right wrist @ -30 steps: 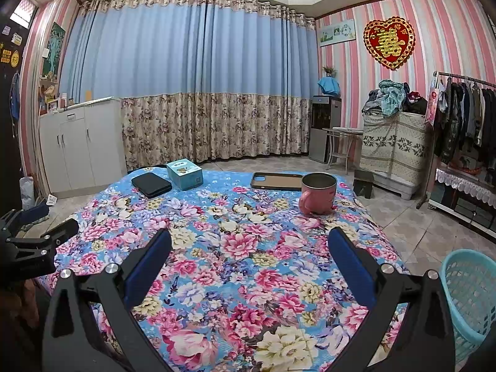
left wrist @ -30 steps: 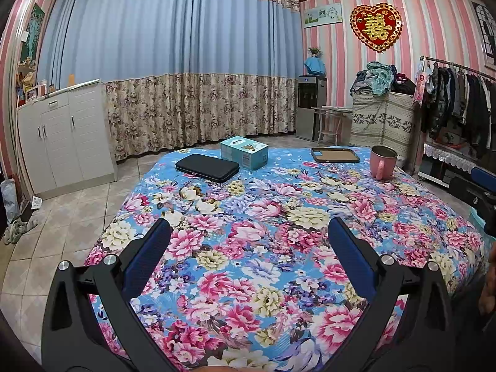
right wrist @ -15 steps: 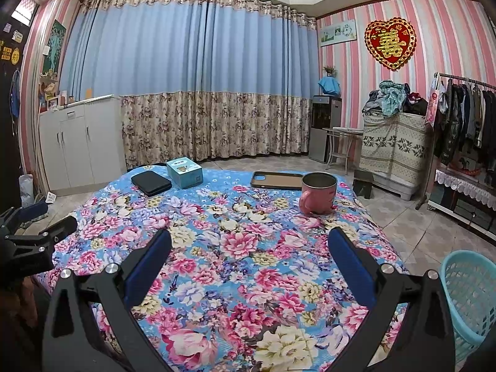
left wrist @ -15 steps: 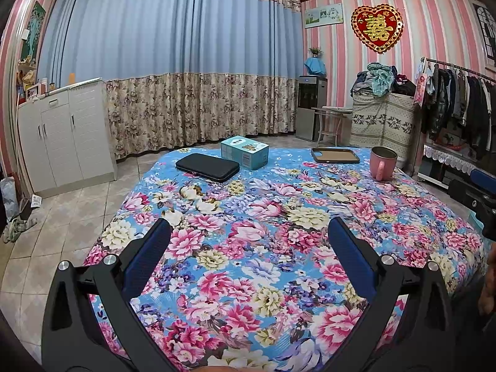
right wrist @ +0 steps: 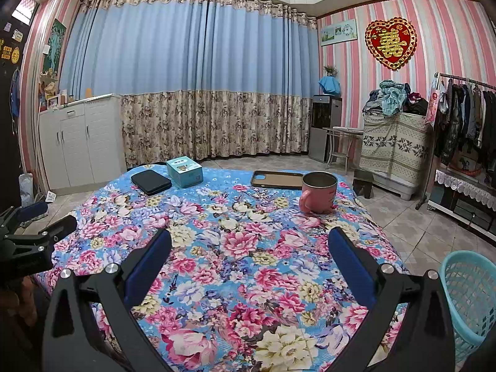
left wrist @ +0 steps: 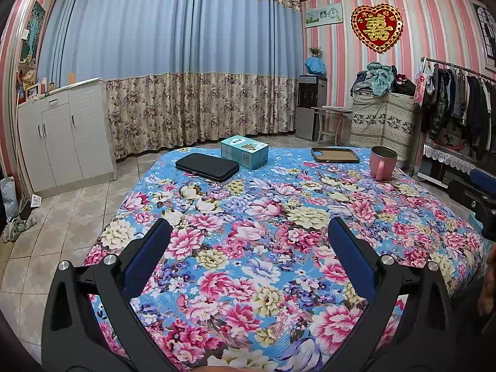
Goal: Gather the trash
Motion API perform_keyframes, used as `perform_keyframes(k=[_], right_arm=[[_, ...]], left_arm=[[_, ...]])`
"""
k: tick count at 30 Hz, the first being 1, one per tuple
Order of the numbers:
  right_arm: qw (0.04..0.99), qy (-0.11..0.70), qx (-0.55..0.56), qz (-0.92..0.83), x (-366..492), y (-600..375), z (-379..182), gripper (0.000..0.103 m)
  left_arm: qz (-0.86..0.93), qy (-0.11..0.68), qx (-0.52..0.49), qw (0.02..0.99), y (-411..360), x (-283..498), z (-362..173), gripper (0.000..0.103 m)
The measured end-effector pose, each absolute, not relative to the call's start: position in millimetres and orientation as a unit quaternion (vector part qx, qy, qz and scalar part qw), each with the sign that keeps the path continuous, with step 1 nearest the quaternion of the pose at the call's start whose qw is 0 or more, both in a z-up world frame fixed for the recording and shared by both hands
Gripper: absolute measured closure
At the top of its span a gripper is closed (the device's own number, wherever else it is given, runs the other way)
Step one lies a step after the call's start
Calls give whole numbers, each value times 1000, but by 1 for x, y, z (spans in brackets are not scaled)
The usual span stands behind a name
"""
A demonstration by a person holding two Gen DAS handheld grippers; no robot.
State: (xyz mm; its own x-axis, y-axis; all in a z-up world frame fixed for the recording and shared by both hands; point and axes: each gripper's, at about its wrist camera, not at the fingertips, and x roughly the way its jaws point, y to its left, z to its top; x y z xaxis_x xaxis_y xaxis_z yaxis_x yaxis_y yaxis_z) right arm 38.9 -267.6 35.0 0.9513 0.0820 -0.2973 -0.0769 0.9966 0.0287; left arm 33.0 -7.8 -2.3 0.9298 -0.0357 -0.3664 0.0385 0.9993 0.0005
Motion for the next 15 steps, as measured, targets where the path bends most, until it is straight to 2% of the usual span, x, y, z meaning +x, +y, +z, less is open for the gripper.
perform_keyframes(k=[15], right_arm=[[988, 151, 8, 39, 38, -267, 34, 4]], left_arm=[[-20, 187, 2, 982, -8, 33, -1, 5]])
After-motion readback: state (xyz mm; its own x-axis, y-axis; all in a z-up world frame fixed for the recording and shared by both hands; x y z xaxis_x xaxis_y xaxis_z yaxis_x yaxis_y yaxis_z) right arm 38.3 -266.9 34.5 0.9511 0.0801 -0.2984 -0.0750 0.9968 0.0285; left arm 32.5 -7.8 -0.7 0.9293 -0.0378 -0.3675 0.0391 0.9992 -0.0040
